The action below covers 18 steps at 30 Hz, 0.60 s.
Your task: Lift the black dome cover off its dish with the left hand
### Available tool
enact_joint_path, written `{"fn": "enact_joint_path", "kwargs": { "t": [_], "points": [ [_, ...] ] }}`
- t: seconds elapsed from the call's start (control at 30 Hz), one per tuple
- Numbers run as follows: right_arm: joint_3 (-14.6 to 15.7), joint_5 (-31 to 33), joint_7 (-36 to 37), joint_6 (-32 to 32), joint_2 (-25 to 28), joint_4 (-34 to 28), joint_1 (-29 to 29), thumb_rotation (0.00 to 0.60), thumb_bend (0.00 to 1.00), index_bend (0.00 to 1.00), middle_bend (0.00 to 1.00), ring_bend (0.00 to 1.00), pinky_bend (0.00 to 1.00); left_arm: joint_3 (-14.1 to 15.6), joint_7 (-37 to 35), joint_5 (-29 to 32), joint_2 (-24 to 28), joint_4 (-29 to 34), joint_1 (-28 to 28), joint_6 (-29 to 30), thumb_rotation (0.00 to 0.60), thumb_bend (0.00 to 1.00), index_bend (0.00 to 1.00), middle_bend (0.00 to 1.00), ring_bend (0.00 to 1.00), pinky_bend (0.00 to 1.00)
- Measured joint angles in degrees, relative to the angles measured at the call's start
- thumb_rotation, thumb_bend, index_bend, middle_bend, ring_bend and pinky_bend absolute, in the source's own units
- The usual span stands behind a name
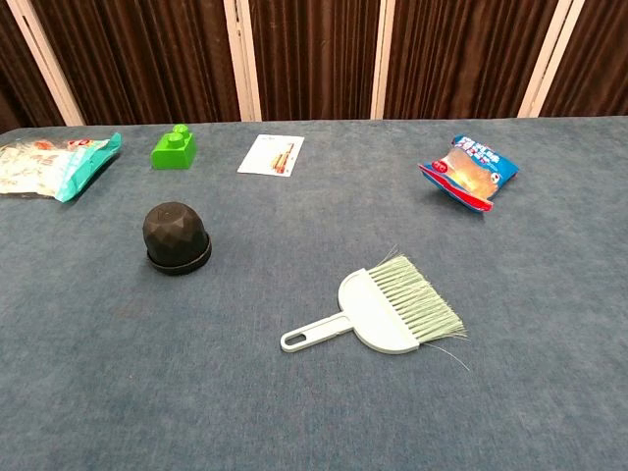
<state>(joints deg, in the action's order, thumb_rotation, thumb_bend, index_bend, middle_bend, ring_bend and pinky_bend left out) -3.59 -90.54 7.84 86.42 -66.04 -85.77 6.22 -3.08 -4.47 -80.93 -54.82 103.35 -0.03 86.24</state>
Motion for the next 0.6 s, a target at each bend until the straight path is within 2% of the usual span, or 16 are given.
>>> {"fn": "enact_joint_path", "kwargs": {
  "t": [0.6],
  "points": [
    [0.2, 0.6, 0.3, -0.9, 0.6, -1.7, 0.2, 0.600, 0.21, 0.00, 0.01, 0.11, 0.01, 0.0, -1.4, -0.6, -0.4, 0.1, 0.2, 0.4, 0.600, 0.37, 0.07, 0.00, 0.00, 0.00]
  ]
}}
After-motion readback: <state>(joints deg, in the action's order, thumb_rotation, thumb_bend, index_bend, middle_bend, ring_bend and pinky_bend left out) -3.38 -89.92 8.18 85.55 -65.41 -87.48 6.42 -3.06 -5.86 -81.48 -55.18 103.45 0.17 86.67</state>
